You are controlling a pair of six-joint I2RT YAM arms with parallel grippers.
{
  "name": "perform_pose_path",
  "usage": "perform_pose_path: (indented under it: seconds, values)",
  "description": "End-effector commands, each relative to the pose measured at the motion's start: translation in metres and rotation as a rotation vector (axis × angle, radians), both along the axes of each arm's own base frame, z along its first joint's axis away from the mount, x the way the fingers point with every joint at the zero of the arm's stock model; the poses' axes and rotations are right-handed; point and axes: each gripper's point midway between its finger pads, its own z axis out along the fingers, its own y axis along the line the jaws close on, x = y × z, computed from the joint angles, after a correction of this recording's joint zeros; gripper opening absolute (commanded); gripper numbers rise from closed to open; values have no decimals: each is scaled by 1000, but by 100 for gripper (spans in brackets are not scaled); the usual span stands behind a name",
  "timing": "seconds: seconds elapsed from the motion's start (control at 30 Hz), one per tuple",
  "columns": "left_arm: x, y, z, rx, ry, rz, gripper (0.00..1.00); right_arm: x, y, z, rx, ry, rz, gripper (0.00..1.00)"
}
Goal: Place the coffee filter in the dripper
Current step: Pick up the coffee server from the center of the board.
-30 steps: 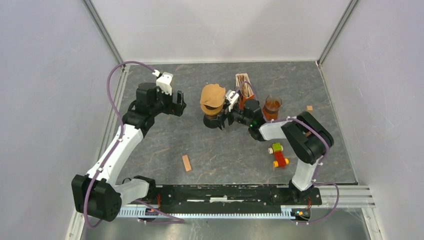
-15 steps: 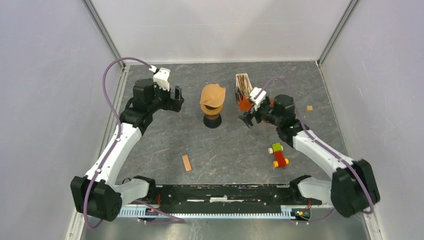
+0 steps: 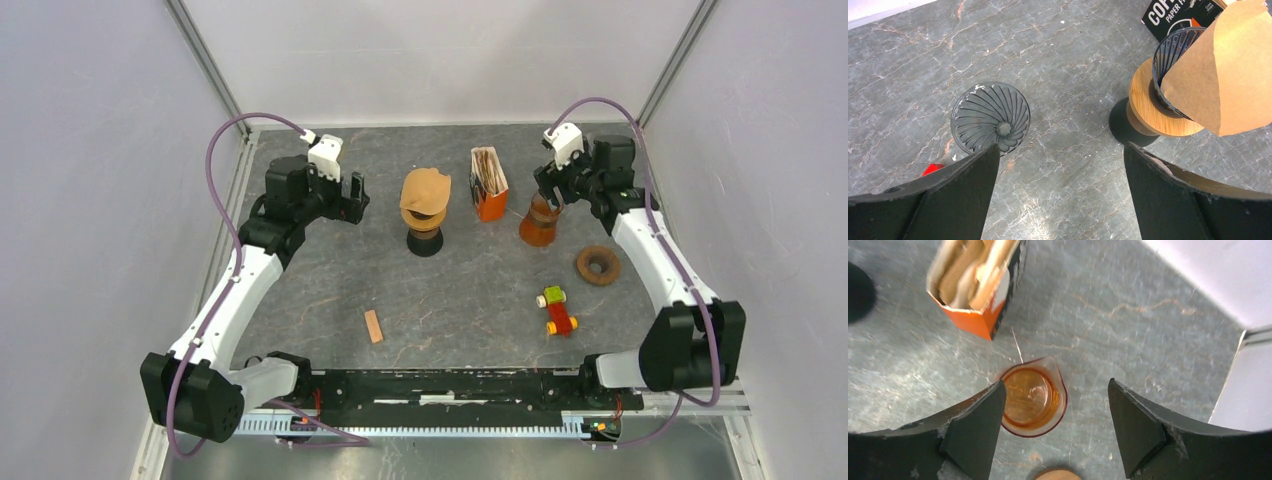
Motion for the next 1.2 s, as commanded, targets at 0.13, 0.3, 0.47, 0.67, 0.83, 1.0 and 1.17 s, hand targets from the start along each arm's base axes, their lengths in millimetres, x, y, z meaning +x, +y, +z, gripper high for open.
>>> perform_pose_path:
  seconds: [0.13, 0.3, 0.47, 0.67, 0.83, 1.0, 1.17]
  values:
    - [3, -3, 21, 17, -84, -51, 100, 7, -28, -40, -54, 165, -54, 75]
    - [3, -5, 19, 25, -81, -68, 100, 13, -29, -58, -27, 218, -49, 67]
    - [5, -6, 19, 24, -82, -71, 100, 21, -27, -72, -8, 258, -48, 56]
    - [3, -4, 18, 36, -80, -70, 100, 24, -23, -75, 12, 267, -34, 36]
    - [3, -5, 18, 36, -82, -76, 100, 20, -23, -70, 8, 269, -29, 16]
    - [5, -4, 18, 52, -83, -78, 100, -3, -14, -49, 13, 249, 48, 0]
    - [10, -4, 14, 42, -60, -61, 100, -45, 17, -31, 16, 236, 198, 0]
